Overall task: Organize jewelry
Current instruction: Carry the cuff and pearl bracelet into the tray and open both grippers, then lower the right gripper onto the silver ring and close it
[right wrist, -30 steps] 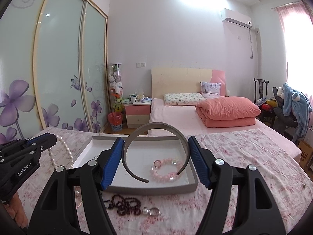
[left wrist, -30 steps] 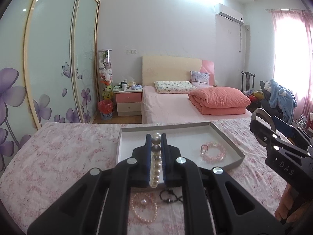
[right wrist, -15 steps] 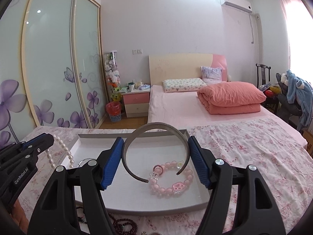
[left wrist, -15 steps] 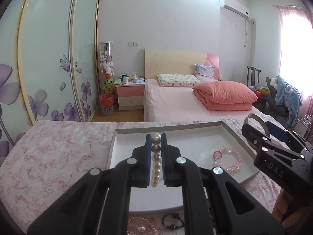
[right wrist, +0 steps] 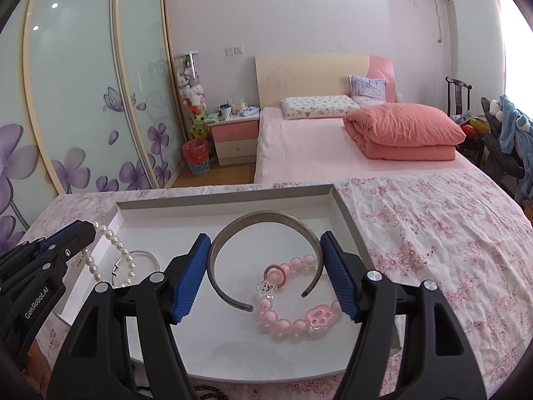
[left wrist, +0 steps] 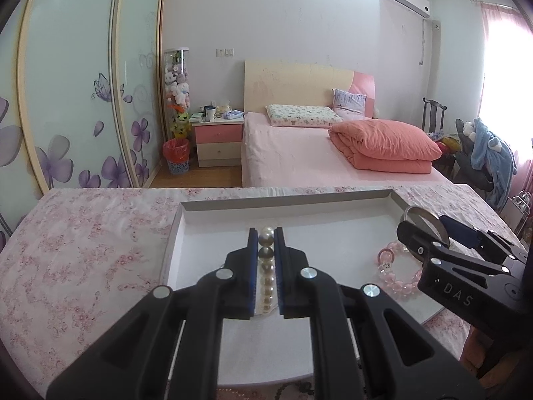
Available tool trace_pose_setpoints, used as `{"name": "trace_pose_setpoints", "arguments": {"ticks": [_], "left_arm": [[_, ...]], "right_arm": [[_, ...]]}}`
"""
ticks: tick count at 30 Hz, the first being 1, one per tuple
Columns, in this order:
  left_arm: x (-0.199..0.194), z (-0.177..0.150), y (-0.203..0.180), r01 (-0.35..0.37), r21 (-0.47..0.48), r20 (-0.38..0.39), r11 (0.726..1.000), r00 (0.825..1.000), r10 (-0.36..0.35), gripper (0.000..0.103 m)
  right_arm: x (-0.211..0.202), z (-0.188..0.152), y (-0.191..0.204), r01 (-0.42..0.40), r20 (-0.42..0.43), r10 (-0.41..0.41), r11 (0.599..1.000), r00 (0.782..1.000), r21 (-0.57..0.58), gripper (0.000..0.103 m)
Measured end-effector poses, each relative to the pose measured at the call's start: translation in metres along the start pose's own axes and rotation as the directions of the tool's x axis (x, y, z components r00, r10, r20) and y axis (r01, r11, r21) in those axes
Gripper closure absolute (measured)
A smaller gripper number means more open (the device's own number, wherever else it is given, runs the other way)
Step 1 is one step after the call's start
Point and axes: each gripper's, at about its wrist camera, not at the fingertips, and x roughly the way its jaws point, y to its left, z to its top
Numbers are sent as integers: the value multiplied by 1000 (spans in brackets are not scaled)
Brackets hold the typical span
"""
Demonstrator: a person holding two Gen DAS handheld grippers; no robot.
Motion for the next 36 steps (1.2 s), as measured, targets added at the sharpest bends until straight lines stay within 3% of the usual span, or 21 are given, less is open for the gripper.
{"name": "trace_pose_setpoints", "arguments": {"ticks": [3, 11, 19, 22, 25, 31, 36], "left_arm": [[4, 0, 3, -6, -16, -7, 1000, 1000, 6, 89], [-2, 6, 16, -10, -58, -8, 998, 1000, 9, 85], [-33, 8, 28, -34, -77, 16, 996, 999, 35, 85], [-47, 5, 35, -44, -82, 21, 996, 999, 46, 81], [-63, -4, 41, -54, -80, 22, 995, 998, 55, 79], [-86, -35, 61, -67, -80, -40, 994, 997, 64, 61], [-95, -62, 74, -57, -83, -108, 995, 993, 48, 48]], "right_arm": [[-4, 2, -1, 4, 14, -4, 1000, 1000, 7, 29], [-20, 6, -8, 25, 49, -26, 1000, 998, 18, 29], [-46, 5, -9, 22, 75, -23, 1000, 997, 8, 29], [-55, -1, -9, 24, 72, -24, 1000, 997, 1, 29], [-65, -10, -11, 27, 57, -27, 1000, 998, -7, 29], [-72, -37, -17, 29, -32, -30, 999, 999, -44, 30], [-68, -65, -21, 15, -139, -26, 997, 990, -81, 42]]}}
